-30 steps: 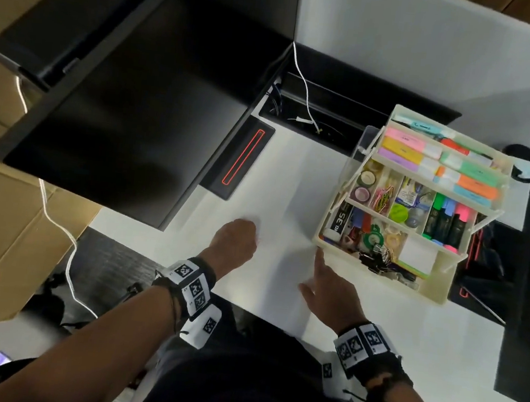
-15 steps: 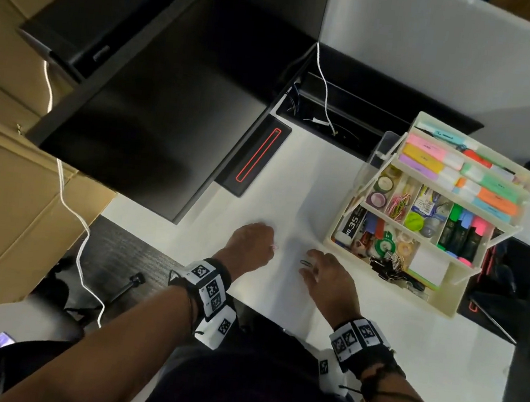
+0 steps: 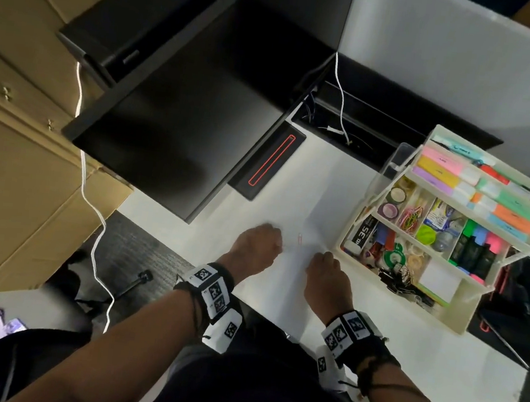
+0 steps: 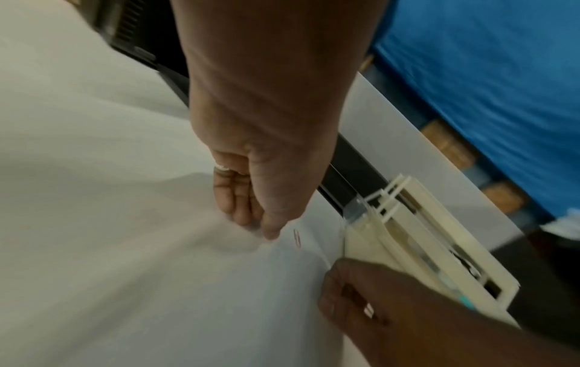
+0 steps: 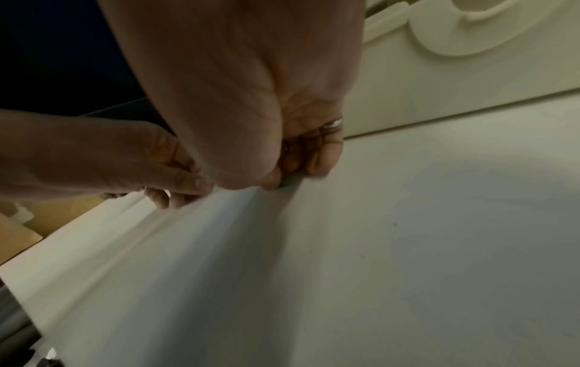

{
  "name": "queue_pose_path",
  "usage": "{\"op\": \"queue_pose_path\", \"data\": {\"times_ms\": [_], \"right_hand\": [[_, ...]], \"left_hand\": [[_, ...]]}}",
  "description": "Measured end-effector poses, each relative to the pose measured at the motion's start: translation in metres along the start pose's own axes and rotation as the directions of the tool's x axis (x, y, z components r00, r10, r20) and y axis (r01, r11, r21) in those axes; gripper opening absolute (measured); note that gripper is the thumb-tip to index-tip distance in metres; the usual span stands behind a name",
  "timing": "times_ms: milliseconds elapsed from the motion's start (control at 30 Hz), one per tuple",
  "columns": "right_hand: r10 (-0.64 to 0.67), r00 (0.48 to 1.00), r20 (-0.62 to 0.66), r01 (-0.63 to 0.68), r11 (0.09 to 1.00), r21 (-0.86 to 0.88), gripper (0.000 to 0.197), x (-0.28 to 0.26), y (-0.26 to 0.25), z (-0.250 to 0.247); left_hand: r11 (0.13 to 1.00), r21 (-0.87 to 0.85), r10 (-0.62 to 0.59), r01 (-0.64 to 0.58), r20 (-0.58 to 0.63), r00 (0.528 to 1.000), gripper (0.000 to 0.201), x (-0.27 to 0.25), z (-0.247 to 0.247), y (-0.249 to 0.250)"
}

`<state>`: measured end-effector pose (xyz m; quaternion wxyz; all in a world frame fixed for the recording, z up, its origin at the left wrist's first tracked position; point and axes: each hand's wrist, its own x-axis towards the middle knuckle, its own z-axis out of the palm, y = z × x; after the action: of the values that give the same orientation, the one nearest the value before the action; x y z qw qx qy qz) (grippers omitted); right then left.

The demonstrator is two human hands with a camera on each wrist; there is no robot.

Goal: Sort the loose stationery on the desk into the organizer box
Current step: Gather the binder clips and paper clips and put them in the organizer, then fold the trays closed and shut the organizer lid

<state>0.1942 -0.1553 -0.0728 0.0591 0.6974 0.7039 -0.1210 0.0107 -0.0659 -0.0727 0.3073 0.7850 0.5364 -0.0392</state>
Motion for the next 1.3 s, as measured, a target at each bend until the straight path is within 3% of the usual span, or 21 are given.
{"op": "queue_pose_path", "data": {"times_ms": [133,233,300,367,433,533,600,733,900,967,1067,1133,1167,1300], "right_hand": [[0.0,1.0,-0.004,0.001,0.996,0.084,0.033,-0.006,-0.003,0.0],[-0.042,0.999,-0.002,0.042,0.977,0.211,0.028,-0.006,0.0,0.003],[-0.036,0.999,-0.011,0.037,0.929,0.367,0.021,-0.005,0.004,0.004],[-0.029,1.0,0.002,0.024,0.868,0.496,0.021,-0.005,0.01,-0.007],[-0.046,0.995,-0.083,0.085,0.817,0.57,0.016,-0.006,0.019,-0.028],[-0.028,0.973,-0.228,0.167,0.766,0.621,0.014,-0.006,0.037,-0.064],[0.066,0.959,-0.275,0.135,0.748,0.65,0.012,-0.006,0.049,-0.084],[0.254,0.927,-0.277,0.034,0.678,0.735,0.012,-0.009,0.069,-0.103],[0.242,0.931,-0.273,0.01,0.731,0.683,0.014,-0.02,0.079,-0.088],[0.232,0.939,-0.253,0.001,0.734,0.679,0.014,-0.027,0.079,-0.074],[0.204,0.953,-0.225,0.005,0.729,0.684,0.014,-0.036,0.079,-0.059],[0.201,0.953,-0.228,0.008,0.733,0.68,0.015,-0.036,0.079,-0.057],[0.208,0.949,-0.235,0.007,0.736,0.677,0.017,-0.036,0.079,-0.059],[0.277,0.931,-0.239,-0.026,0.7,0.713,0.014,-0.031,0.085,-0.068]], "left_hand": [[0.979,-0.175,-0.124,0.107,-0.089,0.988,0.008,-0.009,-0.004,-0.015],[0.98,-0.184,-0.103,0.082,-0.11,0.989,0.006,-0.013,-0.002,-0.018],[0.994,-0.114,-0.012,-0.003,-0.127,0.992,0.014,-0.011,-0.001,-0.013],[0.99,-0.022,0.132,-0.136,-0.128,0.983,0.035,-0.004,-0.004,-0.005],[0.967,0.007,0.254,-0.254,-0.055,0.966,0.051,0.005,-0.01,0.005],[0.943,0.037,0.33,-0.331,0.035,0.943,0.035,0.023,-0.022,0.012],[0.888,0.169,0.414,-0.428,0.112,0.903,0.034,0.036,-0.027,0.017],[0.843,0.275,0.42,-0.463,0.202,0.885,0.038,0.053,-0.031,0.03],[0.777,0.393,0.39,-0.493,0.315,0.865,0.016,0.058,-0.038,0.036],[0.736,0.452,0.351,-0.503,0.381,0.856,0.022,0.054,-0.045,0.044],[0.682,0.533,0.363,-0.5,0.346,0.865,0.018,0.048,-0.046,0.051],[0.745,0.506,0.247,-0.435,0.396,0.884,0.034,0.047,-0.04,0.052],[0.758,0.497,0.246,-0.423,0.383,0.89,0.04,0.046,-0.035,0.049],[0.866,0.351,0.256,-0.355,0.299,0.919,0.036,0.035,-0.037,0.057]]}}
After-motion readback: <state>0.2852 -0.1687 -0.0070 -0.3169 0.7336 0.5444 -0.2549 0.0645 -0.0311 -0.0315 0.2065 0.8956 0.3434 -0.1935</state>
